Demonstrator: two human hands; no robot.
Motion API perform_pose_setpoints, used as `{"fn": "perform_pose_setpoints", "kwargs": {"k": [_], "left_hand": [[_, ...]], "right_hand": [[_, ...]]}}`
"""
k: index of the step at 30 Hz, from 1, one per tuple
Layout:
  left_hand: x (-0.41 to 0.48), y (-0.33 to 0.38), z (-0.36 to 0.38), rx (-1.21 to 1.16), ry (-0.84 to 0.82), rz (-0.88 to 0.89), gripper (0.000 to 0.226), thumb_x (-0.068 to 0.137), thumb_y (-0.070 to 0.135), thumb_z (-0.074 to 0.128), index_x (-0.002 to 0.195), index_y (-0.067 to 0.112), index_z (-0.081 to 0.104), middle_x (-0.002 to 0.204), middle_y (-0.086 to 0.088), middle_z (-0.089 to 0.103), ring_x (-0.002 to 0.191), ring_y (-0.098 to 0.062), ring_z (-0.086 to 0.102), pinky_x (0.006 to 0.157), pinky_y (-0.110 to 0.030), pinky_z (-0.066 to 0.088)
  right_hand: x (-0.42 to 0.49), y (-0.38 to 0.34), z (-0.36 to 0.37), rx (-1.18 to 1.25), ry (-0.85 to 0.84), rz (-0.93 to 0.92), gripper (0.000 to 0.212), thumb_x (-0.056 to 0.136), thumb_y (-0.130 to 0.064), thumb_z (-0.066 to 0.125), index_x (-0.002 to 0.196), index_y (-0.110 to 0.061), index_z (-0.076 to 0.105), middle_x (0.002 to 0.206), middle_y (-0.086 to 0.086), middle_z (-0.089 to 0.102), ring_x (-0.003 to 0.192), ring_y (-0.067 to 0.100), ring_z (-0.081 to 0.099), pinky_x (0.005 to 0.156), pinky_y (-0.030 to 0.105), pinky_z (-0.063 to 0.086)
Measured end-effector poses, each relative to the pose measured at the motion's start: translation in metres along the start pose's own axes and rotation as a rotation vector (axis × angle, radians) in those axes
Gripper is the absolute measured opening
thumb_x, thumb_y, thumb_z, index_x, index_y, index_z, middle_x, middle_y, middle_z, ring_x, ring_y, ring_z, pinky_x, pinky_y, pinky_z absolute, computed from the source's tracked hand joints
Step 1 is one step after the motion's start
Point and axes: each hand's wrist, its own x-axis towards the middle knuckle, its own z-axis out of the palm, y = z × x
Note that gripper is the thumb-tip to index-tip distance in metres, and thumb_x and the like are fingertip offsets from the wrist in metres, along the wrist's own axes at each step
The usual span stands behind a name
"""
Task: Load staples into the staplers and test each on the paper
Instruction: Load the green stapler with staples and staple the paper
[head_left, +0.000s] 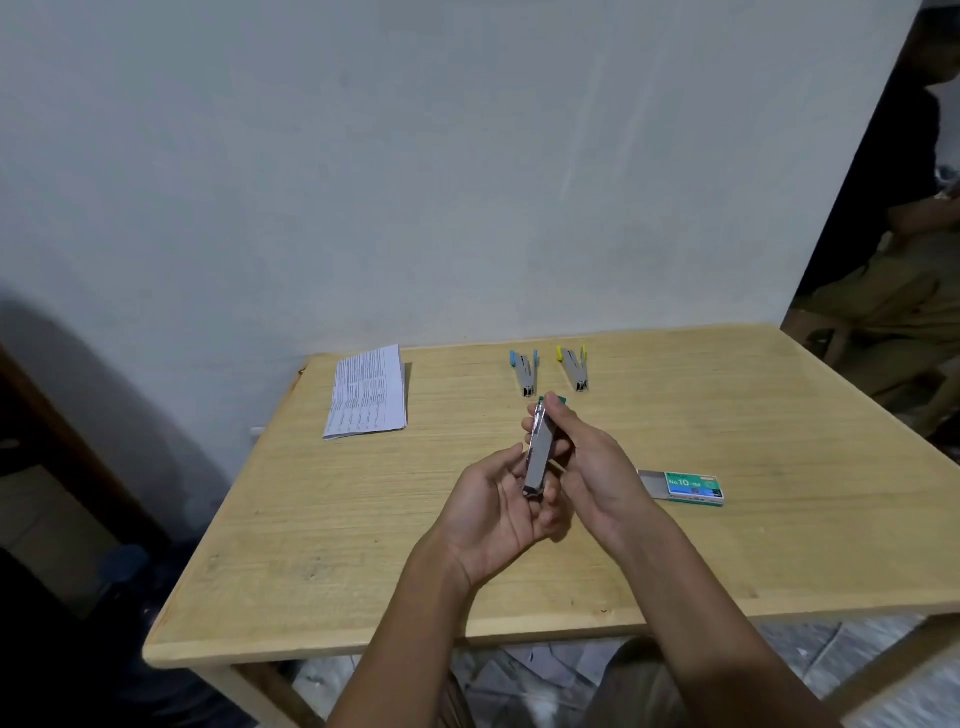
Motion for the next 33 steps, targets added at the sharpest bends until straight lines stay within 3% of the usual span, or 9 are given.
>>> {"fn": "perform_pose_setpoints", "kwargs": {"k": [4,6,8,11,15,18,23,30,33], "left_hand": [[0.001,-0.001,-0.003,0.046,0.047,0.013,0.04,0.097,0.034,0.044,0.096,0.006,0.074,0.075,-0.014,0.059,0.061,-0.022,0.055,0.063,-0.031,0.046],[0.0,-0.001,-0.005,0.093,0.132,0.038,0.043,0.1,0.035,0.041,0.098,0.005,0.073,0.077,-0.015,0.061,0.06,-0.024,0.057,0.061,-0.032,0.046],[-0.003,0.005,-0.006,0.201,0.311,0.121,0.042,0.103,0.033,0.039,0.106,0.001,0.066,0.072,-0.017,0.061,0.055,-0.028,0.056,0.054,-0.034,0.044],[-0.008,0.03,-0.019,0.533,0.761,0.367,0.032,0.102,0.029,0.047,0.096,0.003,0.065,0.065,-0.012,0.06,0.054,-0.025,0.055,0.049,-0.027,0.042],[-0.005,0.08,-0.057,0.846,1.203,0.649,0.021,0.096,0.032,0.055,0.086,0.014,0.062,0.088,-0.002,0.063,0.084,-0.023,0.062,0.07,-0.025,0.047],[0.009,0.114,-0.088,1.156,1.442,0.528,0.031,0.093,0.04,0.057,0.113,0.017,0.06,0.123,-0.01,0.054,0.121,-0.033,0.045,0.1,-0.042,0.035],[0.024,0.149,-0.125,1.407,1.41,0.008,0.061,0.085,0.047,0.063,0.131,0.013,0.043,0.139,-0.013,0.039,0.131,-0.033,0.033,0.102,-0.043,0.029],[0.03,0.178,-0.139,1.232,1.336,-0.137,0.086,0.069,0.05,0.082,0.132,0.009,0.039,0.134,-0.013,0.039,0.125,-0.03,0.04,0.103,-0.043,0.042],[0.028,0.187,-0.151,1.175,1.274,-0.113,0.072,0.069,0.042,0.083,0.121,0.008,0.046,0.125,-0.012,0.05,0.118,-0.032,0.049,0.095,-0.045,0.05]], "right_hand": [[-0.002,0.001,0.002,-0.092,0.02,-0.056,0.05,0.071,-0.05,0.074,0.103,-0.012,0.075,0.103,0.007,0.075,0.087,0.018,0.067,0.06,0.025,0.055],[-0.002,0.0,0.002,-0.154,0.039,-0.102,0.042,0.078,-0.05,0.071,0.1,-0.014,0.074,0.101,0.006,0.075,0.085,0.017,0.069,0.075,0.032,0.058],[0.0,-0.005,0.002,-0.212,0.058,-0.147,0.036,0.085,-0.048,0.067,0.099,-0.015,0.073,0.094,0.004,0.075,0.083,0.018,0.07,0.087,0.036,0.056],[0.004,-0.013,0.004,-0.307,0.084,-0.173,0.042,0.085,-0.054,0.066,0.097,-0.014,0.073,0.08,0.001,0.07,0.067,0.016,0.065,0.073,0.033,0.055],[0.016,-0.023,0.013,-0.343,0.051,-0.131,0.044,0.086,-0.052,0.067,0.104,-0.013,0.072,0.087,0.001,0.068,0.054,0.012,0.055,0.055,0.028,0.05],[0.024,-0.027,0.023,-0.398,0.015,-0.112,0.042,0.087,-0.051,0.067,0.104,-0.013,0.071,0.089,0.002,0.07,0.053,0.013,0.056,0.051,0.026,0.049],[0.028,-0.027,0.034,-0.417,-0.018,-0.112,0.038,0.088,-0.048,0.066,0.105,-0.014,0.07,0.088,0.0,0.07,0.052,0.013,0.055,0.05,0.025,0.048],[0.029,-0.024,0.035,-0.42,-0.011,-0.091,0.038,0.088,-0.048,0.065,0.103,-0.014,0.071,0.088,-0.001,0.07,0.054,0.014,0.055,0.05,0.025,0.048],[0.026,-0.021,0.032,-0.403,-0.021,-0.083,0.041,0.087,-0.049,0.066,0.103,-0.012,0.071,0.087,0.0,0.069,0.056,0.015,0.054,0.051,0.026,0.046]]}}
